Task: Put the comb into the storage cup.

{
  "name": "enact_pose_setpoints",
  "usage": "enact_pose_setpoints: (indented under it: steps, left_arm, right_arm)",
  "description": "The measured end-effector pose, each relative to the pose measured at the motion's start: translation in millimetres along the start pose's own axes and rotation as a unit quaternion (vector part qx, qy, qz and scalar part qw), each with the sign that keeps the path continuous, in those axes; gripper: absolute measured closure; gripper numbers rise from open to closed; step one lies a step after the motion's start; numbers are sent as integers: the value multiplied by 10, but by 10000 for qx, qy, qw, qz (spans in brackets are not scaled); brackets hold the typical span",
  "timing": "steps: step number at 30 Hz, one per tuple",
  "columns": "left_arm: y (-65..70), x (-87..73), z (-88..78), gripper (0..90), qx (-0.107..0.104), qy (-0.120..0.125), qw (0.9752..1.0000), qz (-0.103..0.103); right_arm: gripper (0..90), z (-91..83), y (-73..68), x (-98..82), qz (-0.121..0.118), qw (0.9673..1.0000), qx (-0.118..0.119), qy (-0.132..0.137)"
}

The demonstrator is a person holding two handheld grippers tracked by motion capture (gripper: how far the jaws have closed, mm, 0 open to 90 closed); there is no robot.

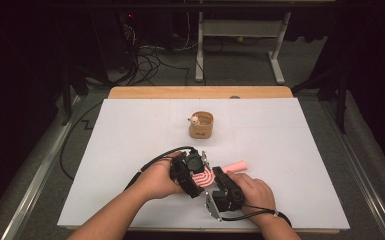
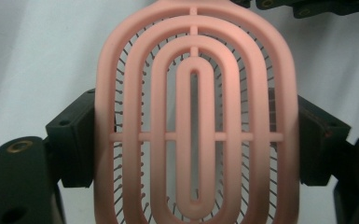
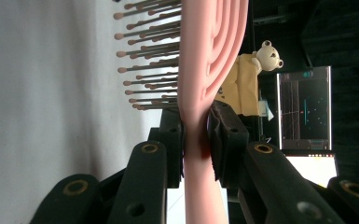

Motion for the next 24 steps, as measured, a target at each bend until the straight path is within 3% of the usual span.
enact_pose_setpoints:
  steps: [24]
  left_arm:
    - [-25, 45, -61, 190, -136, 314, 9993, -124]
  right_arm:
    - [804, -23, 46, -14, 9, 9999, -81, -71]
Point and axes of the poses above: each handheld gripper's, and its own axes: z roughly forward along the jaws, x roughly out of its top, y roughly to its right, the point moved 9 cm from there along z, roughly forward along the jaws, and after that the axes turned 5 degrees about -y, right-handed, at the moved point
